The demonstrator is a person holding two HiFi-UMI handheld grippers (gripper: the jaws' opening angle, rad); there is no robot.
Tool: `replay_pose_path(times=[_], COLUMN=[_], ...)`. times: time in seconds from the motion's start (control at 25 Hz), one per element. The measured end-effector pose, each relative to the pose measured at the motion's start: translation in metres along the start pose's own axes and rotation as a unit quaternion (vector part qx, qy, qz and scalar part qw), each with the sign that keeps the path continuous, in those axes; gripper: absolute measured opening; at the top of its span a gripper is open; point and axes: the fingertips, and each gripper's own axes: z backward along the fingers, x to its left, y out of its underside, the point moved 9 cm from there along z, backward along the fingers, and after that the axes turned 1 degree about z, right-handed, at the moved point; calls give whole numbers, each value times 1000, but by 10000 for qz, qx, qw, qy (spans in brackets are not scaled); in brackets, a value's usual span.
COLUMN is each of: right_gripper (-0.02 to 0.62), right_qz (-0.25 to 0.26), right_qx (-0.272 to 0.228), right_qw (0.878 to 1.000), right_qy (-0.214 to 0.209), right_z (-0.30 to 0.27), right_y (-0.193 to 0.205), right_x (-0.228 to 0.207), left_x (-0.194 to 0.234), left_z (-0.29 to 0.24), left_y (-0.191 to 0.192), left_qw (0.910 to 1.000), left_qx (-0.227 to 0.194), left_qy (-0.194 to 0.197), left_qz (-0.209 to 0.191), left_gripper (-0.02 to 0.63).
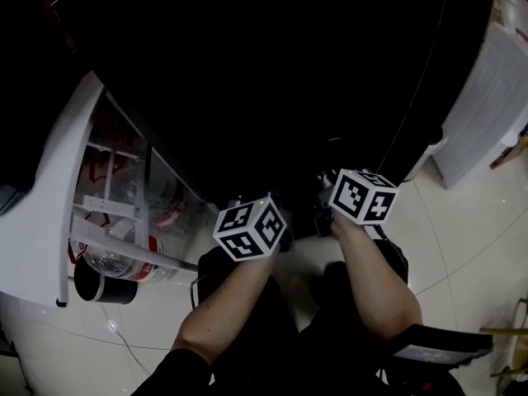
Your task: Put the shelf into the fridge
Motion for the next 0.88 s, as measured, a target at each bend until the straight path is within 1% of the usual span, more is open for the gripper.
replay_pose_path(times=[0.16, 0.32, 0.4, 0.52, 0.72, 0.8, 0.88], right_gripper=[8, 8, 8, 8, 8, 6, 6], right_qz=[-53, 107, 127, 42, -87, -78, -65], right_qx=[-12, -17, 7, 68, 103, 122, 110], right_qw=[10000, 9997, 9996, 9993, 9984, 9978, 9970], right_qy=[-41, -206, -244, -353, -550, -649, -766], right_z=[-1, 7, 15, 27, 55, 65, 75], right_y=[0, -3, -1, 0, -4, -4, -4], right_x=[1, 7, 7, 9, 10, 14, 18], left_x=[-2, -8, -11, -15, -31, -36, -39], left_z=[5, 13, 18, 28, 44, 49, 55], left_y=[-1, -9, -11, -16, -19, -18, -17], left_qw=[9998, 9987, 9981, 9965, 9899, 9881, 9880], left_qx=[13, -189, -225, -219, -301, -340, -355], left_qy=[97, 149, 206, 373, 716, 808, 857], left_qz=[-169, -442, -537, -715, -1188, -1267, -1235], left_gripper=[0, 0, 0, 0, 0, 0, 0])
